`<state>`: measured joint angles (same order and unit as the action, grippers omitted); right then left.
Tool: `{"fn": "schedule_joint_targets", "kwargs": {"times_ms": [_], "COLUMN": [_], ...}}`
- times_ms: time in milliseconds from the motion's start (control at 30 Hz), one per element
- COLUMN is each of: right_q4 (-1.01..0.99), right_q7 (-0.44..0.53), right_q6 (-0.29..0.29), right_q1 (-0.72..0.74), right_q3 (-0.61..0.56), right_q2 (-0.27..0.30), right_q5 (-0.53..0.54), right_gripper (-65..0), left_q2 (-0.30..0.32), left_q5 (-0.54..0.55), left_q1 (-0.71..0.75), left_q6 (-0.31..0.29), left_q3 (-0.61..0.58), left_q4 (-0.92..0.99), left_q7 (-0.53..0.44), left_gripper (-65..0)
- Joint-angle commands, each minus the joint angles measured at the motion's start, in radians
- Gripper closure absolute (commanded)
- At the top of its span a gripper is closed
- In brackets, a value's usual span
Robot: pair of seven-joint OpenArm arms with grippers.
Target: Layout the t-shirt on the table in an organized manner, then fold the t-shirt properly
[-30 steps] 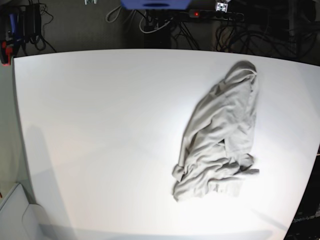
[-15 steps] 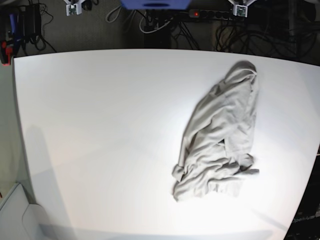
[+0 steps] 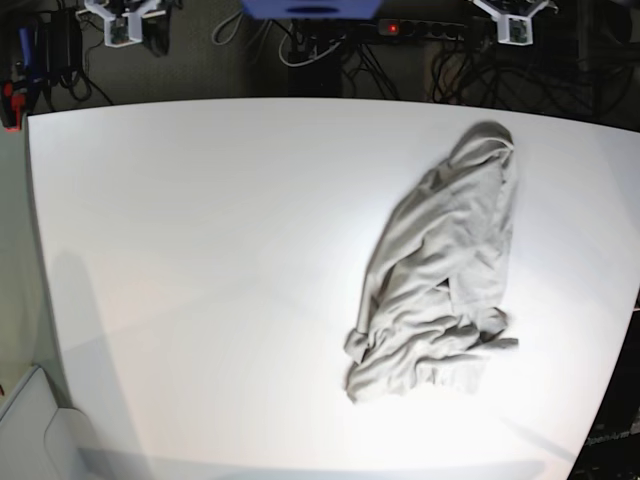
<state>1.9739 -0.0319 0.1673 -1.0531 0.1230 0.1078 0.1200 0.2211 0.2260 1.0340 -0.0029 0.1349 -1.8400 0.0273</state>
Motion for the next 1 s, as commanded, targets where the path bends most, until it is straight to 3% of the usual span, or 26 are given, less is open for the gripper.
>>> {"fn": "schedule_joint_targets", "kwargs": {"times_ms": [0, 200, 333, 367, 500, 700, 833, 967], "right_q4": [0.026, 0.029, 0.066, 0.066, 0.064, 0.066, 0.066, 0.066], "right_q7": [0.025, -0.003, -0.092, -0.119, -0.216, -0.273, -0.363, -0.429], "right_q6": [0.001, 0.015, 0.143, 0.151, 0.159, 0.159, 0.159, 0.159], "right_q1": [-0.013, 0.121, 0.204, 0.222, 0.264, 0.346, 0.412, 0.468], "right_q3": [0.017, 0.086, 0.134, 0.137, 0.119, -0.004, -0.046, -0.099], "right_q2": [0.005, 0.007, -0.001, -0.001, -0.003, -0.006, -0.059, -0.072], "right_q5": [0.007, 0.007, 0.007, 0.007, 0.007, 0.007, 0.005, 0.005], "right_gripper": [0.0, 0.0, 0.0, 0.0, 0.0, 0.0, 0.0, 0.0], "left_q2": [0.01, 0.036, 0.037, 0.037, 0.039, 0.036, 0.036, 0.036], "left_q5": [0.019, 0.046, 0.043, 0.043, 0.046, 0.049, 0.049, 0.051], "left_q1": [0.029, 0.027, 0.036, 0.036, 0.029, -0.01, -0.056, -0.128], "left_q6": [-0.001, 0.005, 0.007, 0.007, 0.007, 0.007, 0.008, 0.008], "left_q3": [0.001, 0.006, 0.007, 0.007, 0.009, 0.007, 0.007, 0.007], "left_q4": [-0.033, -0.079, -0.143, -0.148, -0.151, -0.145, -0.142, -0.151], "left_q7": [-0.019, -0.019, -0.019, -0.019, -0.019, -0.017, -0.017, 0.082], "left_gripper": [-0.2, -0.2, -0.2, -0.2, -0.2, -0.2, -0.2, -0.2]}}
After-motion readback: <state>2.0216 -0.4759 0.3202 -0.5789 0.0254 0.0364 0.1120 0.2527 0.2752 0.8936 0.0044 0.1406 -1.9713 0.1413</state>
